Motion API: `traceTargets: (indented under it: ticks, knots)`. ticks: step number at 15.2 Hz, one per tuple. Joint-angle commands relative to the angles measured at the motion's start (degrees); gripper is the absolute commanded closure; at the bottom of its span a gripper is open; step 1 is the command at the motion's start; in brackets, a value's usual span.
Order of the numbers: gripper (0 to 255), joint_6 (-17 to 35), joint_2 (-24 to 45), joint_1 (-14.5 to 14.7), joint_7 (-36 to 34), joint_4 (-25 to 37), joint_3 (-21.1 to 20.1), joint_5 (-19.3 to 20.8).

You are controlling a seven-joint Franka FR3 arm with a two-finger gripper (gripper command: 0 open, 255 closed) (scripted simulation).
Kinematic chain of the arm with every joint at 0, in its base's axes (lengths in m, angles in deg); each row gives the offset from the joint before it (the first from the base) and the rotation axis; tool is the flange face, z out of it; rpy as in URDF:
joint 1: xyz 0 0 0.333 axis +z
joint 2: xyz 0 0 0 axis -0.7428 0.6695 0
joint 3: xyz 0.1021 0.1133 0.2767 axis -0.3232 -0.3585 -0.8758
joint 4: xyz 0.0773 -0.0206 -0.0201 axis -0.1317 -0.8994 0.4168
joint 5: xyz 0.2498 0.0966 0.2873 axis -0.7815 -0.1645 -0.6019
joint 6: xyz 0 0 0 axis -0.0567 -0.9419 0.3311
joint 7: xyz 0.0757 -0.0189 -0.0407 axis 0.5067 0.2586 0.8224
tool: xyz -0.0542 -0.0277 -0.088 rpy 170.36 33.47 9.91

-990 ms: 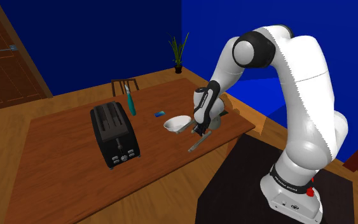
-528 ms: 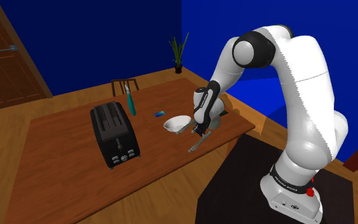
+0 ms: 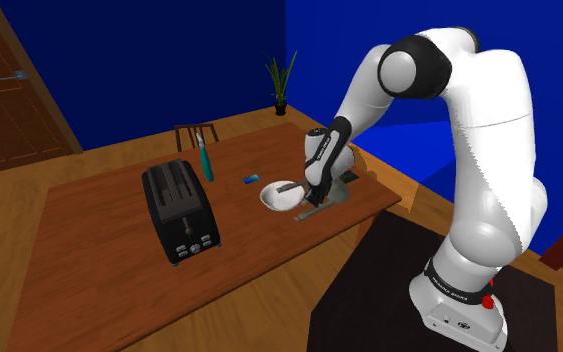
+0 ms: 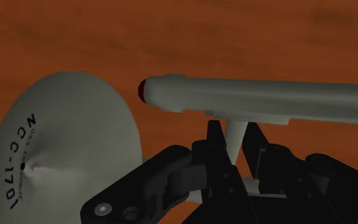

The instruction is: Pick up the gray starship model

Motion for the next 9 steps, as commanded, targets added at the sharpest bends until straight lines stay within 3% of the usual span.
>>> traceTargets:
  ticks: [1,9]
  knots:
    - [255,-1.2,-1.8,-0.03,0.17,-0.55,0.02,0.0]
    - [255,-5.1,-6.77,0.01,0.53,-1.61,0.03,-0.04]
